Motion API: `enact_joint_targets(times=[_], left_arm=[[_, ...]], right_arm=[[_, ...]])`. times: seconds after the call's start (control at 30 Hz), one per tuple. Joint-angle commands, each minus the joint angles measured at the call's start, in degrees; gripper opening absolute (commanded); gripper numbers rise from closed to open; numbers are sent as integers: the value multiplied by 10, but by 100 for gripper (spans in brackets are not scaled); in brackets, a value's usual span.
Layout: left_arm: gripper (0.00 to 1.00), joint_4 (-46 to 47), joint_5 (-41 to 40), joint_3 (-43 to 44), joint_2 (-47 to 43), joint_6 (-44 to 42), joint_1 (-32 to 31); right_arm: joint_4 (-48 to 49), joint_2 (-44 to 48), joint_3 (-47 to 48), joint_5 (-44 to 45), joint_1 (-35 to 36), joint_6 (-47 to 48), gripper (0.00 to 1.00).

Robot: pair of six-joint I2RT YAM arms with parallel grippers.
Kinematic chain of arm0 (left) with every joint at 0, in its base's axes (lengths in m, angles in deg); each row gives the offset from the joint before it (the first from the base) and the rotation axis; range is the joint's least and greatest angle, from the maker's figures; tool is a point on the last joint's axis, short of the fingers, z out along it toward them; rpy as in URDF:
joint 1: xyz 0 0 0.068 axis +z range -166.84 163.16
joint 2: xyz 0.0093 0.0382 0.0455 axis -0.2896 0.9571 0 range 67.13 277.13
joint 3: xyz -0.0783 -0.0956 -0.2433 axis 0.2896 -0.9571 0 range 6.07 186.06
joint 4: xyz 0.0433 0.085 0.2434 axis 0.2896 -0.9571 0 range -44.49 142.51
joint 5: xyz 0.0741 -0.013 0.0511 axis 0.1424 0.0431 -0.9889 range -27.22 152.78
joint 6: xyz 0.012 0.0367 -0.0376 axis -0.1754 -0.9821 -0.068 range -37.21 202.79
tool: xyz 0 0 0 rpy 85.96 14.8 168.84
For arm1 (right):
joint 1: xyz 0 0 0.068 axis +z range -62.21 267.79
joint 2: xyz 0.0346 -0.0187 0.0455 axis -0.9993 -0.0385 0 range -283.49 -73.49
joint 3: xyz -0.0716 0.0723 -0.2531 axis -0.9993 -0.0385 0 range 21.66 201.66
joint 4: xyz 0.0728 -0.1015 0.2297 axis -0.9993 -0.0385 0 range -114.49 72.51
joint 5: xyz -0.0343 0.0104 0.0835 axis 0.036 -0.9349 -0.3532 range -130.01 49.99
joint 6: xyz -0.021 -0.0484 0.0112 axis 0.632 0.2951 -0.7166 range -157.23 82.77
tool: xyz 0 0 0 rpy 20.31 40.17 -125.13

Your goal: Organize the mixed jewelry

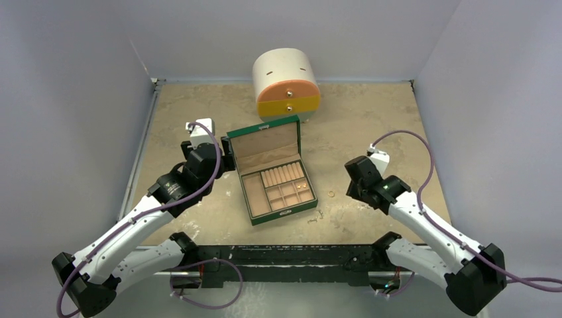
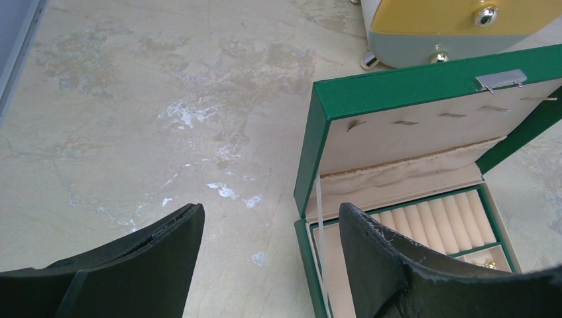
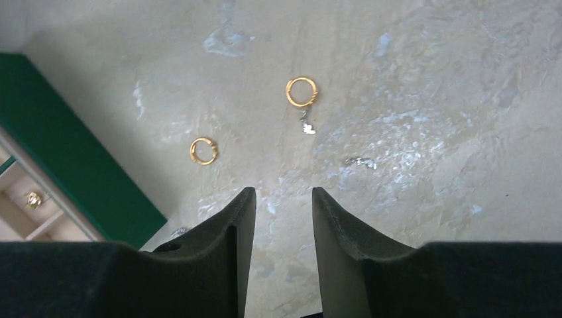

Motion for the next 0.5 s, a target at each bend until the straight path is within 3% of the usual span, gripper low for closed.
enact_joint_targets(times=[0.0, 0.47], left_arm=[[74, 23, -7, 3, -12, -12, 2], [73, 23, -8, 3, -12, -13, 2]], right_arm=[[32, -1, -13, -15, -51, 4, 40], [127, -91, -31, -55, -186, -6, 38]])
